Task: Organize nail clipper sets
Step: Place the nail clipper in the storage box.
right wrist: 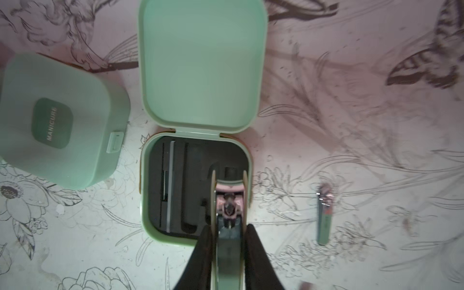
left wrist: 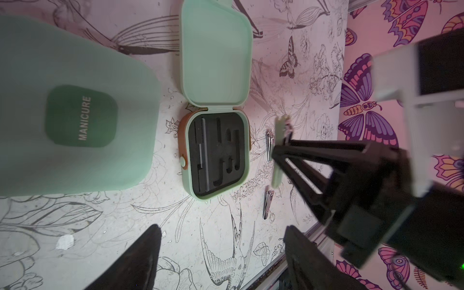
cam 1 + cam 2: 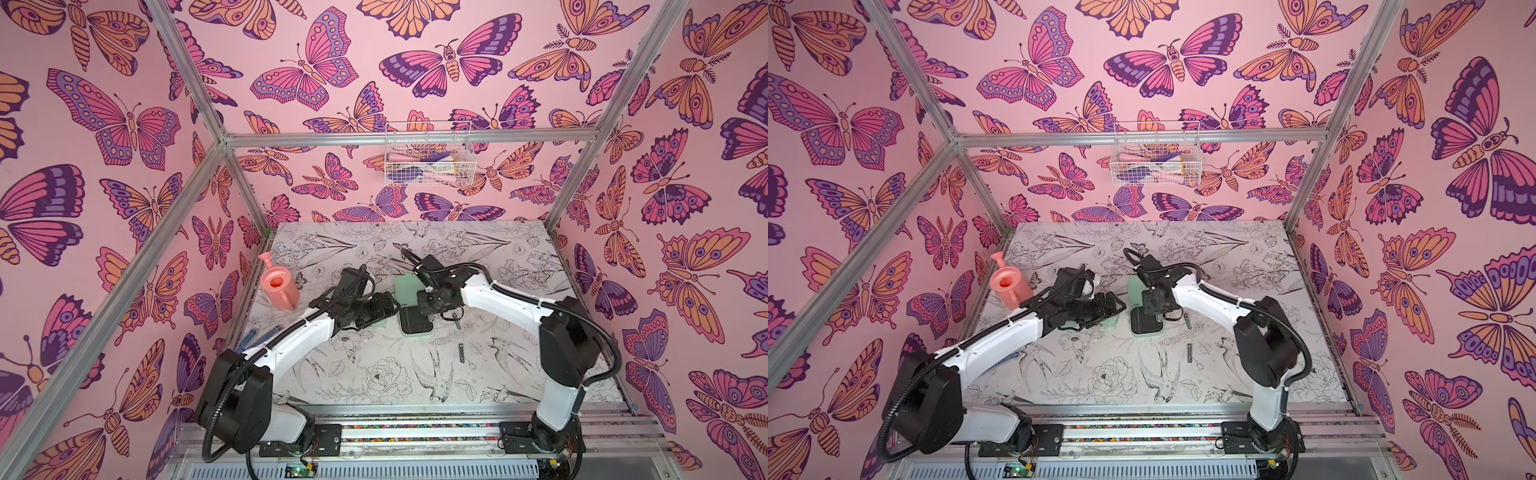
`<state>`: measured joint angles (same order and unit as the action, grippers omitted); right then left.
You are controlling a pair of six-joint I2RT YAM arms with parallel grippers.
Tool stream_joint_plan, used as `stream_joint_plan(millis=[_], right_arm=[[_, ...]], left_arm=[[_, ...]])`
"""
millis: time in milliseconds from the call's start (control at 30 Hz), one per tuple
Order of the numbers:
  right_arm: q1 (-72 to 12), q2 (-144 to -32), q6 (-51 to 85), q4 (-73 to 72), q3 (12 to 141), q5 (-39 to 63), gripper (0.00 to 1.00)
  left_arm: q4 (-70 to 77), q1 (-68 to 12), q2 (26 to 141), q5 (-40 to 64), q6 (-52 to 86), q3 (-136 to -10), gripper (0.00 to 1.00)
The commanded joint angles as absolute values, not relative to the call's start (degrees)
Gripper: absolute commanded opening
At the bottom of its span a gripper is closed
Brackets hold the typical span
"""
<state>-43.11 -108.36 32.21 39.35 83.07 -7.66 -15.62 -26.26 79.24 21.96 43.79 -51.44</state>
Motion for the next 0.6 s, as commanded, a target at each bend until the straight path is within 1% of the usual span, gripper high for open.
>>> stream_joint_plan(millis=[0,100,300,567], right_arm=[[-45.4,-112.7,37.2,38.0,86.3,-10.2,0.13],[-46.3,-114.8,38.9,37.0,87.1,-10.8,0.13],[-46.5,-115.5,42.1,33.7,85.1,-11.5,0.13],[-46.7,-117.0,42.0,32.5,84.6,-10.9,0.13]], left_arm=[[-19.1,-24.6,77.4,23.3,42.3,-49.7,0.79],[-19.2,-23.6,76.3,23.7,42.1,-48.5,0.79],[-19.2,-22.7,75.9,24.5,41.6,-47.6,0.79],[-19.1,-22.3,75.5,24.8,41.3,-47.4,0.79]])
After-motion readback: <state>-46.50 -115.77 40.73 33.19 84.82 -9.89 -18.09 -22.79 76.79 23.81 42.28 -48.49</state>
